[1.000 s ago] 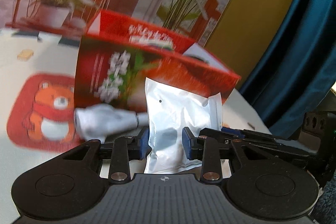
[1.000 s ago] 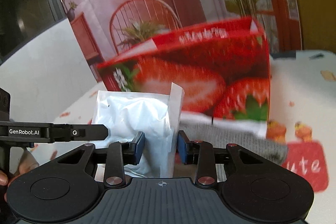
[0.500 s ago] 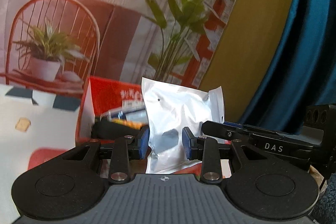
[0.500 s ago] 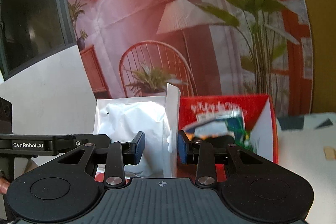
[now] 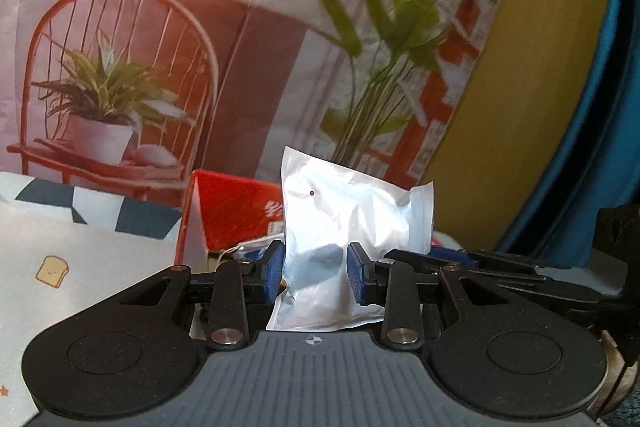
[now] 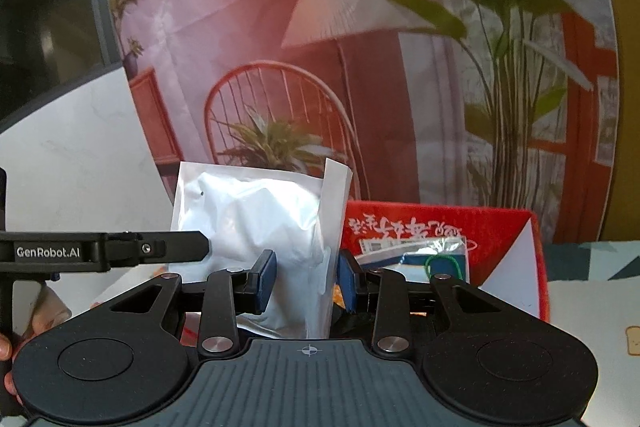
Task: Organize soft objects
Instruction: 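Lift the white pouch over the box rim and open both grippers inside, then withdraw both grippers from the box down to the grey knit glove, then close both grippers on the cuff of the grey knit glove, then lift the grey glove into the red box and open both grippers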
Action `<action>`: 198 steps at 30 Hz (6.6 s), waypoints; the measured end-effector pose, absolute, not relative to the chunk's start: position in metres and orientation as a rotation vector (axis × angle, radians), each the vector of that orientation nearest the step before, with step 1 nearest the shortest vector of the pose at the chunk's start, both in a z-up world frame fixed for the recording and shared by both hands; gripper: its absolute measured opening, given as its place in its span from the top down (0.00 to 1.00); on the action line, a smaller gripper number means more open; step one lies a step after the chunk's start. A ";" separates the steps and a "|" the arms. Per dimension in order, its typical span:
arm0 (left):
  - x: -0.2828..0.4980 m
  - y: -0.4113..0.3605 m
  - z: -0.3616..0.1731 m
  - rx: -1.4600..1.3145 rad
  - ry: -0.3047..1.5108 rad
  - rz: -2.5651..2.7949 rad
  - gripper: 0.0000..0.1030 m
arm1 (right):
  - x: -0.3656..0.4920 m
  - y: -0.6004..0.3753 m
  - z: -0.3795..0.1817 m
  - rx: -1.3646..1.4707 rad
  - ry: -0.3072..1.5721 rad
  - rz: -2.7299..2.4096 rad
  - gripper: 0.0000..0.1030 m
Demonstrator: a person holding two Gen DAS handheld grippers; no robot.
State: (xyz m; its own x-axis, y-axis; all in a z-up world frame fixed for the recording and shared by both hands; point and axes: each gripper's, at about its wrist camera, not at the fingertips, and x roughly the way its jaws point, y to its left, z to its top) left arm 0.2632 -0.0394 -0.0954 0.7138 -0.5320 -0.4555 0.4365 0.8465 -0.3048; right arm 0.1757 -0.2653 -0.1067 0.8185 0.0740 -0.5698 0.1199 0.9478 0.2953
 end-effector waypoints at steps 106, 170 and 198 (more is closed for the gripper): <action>0.154 -0.002 -0.224 0.020 0.794 -0.426 0.81 | -0.009 -0.254 -0.222 0.427 0.694 -0.378 0.47; 0.133 0.040 -0.224 -0.041 0.782 -0.316 0.80 | 0.025 -0.215 -0.226 0.337 0.813 -0.263 0.41; 0.122 0.039 -0.191 -0.030 0.674 -0.338 0.87 | 0.013 -0.205 -0.187 0.286 0.727 -0.161 0.79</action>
